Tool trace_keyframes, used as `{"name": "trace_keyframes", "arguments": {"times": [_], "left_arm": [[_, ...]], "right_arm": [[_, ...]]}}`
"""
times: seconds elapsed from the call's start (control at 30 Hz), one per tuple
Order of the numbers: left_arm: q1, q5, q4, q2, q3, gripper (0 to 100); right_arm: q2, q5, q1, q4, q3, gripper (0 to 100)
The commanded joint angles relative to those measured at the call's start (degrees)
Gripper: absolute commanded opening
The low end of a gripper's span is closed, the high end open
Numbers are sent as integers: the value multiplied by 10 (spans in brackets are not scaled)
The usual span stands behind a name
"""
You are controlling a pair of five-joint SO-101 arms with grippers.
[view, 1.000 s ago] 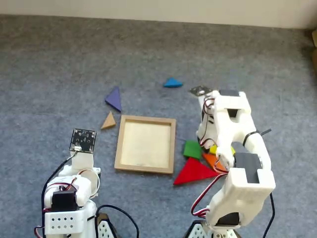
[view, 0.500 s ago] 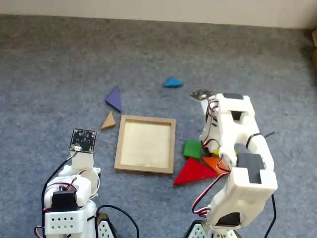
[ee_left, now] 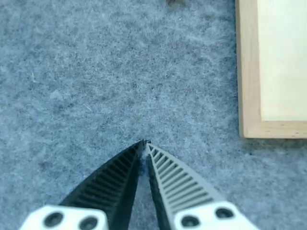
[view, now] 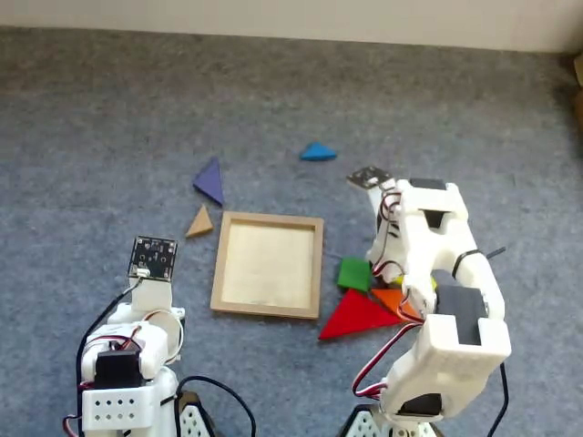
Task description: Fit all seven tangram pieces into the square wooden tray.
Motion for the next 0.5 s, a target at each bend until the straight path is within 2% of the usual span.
{"name": "trace_keyframes", "arguments": {"times": [0.0,0.47], "left_arm": [[-5,4,4,-22,12,6],[-5,4,4,-22,12,6]], "right_arm": [[-4,-33,10,-18,2,339],[-3,-82,13,-61,2,339]]}}
